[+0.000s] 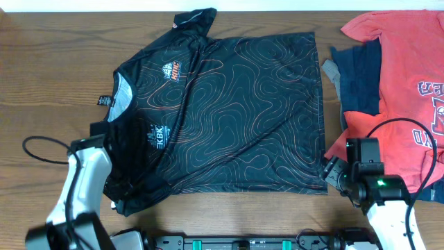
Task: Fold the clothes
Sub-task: 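Grasp the bottom hem corners with the left and right grippers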
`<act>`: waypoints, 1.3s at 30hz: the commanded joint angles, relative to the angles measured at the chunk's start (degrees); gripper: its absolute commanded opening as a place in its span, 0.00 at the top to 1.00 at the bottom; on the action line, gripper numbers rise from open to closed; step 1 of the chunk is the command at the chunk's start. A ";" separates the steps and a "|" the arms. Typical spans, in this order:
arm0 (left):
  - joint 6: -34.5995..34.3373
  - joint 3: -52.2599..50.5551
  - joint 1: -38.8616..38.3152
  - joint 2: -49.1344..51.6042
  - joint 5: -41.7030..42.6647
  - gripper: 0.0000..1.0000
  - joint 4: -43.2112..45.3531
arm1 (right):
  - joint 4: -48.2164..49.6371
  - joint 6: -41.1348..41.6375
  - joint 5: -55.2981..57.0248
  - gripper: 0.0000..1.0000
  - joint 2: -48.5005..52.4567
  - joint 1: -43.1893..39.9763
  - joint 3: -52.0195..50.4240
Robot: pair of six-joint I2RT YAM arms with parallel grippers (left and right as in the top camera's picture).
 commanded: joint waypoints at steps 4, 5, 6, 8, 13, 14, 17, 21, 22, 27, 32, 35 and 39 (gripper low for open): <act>2.40 0.98 0.35 -4.68 1.18 0.70 -1.20 | -0.17 3.17 3.30 0.24 5.84 0.31 0.90; 2.40 0.98 0.35 -4.92 1.18 0.70 -1.20 | -0.28 3.98 3.23 0.22 6.84 0.31 0.90; 2.40 0.98 0.35 -5.03 1.18 0.70 -1.20 | -0.42 4.68 2.80 0.20 8.02 0.31 0.90; 2.64 0.96 0.35 -5.01 1.18 0.70 -1.22 | -0.35 5.70 1.27 0.20 10.10 0.31 0.90; 3.04 0.96 0.35 -5.01 1.18 0.70 -1.20 | 0.00 9.20 -2.27 0.18 15.67 0.31 0.90; 3.04 0.96 0.35 -5.01 1.18 0.70 -1.20 | 0.24 9.38 -2.29 0.17 16.59 0.31 0.90; 3.04 0.96 0.35 -5.01 1.18 0.70 -1.22 | 1.84 9.38 -2.84 0.17 19.32 0.31 0.90; 3.04 0.96 0.35 -5.01 1.18 0.70 -1.20 | 5.57 9.35 -4.96 0.18 22.71 0.31 0.90; 3.04 0.96 0.35 -5.01 1.18 0.70 -1.22 | 6.29 9.35 -5.44 0.20 23.34 0.31 0.90; 3.04 0.96 0.35 -5.01 1.18 0.70 -1.20 | 8.55 9.33 -5.90 0.50 26.03 0.31 0.90; 3.04 0.96 0.35 -5.01 1.18 0.70 -1.20 | 10.19 9.33 -5.92 0.72 26.77 0.31 0.90; 3.04 0.96 0.35 -5.01 1.18 0.70 -1.20 | 10.34 9.33 -5.92 0.78 26.77 0.31 0.90; 3.06 0.96 0.35 -5.01 1.18 0.70 -1.20 | 10.12 9.14 -6.19 0.99 26.75 0.31 0.90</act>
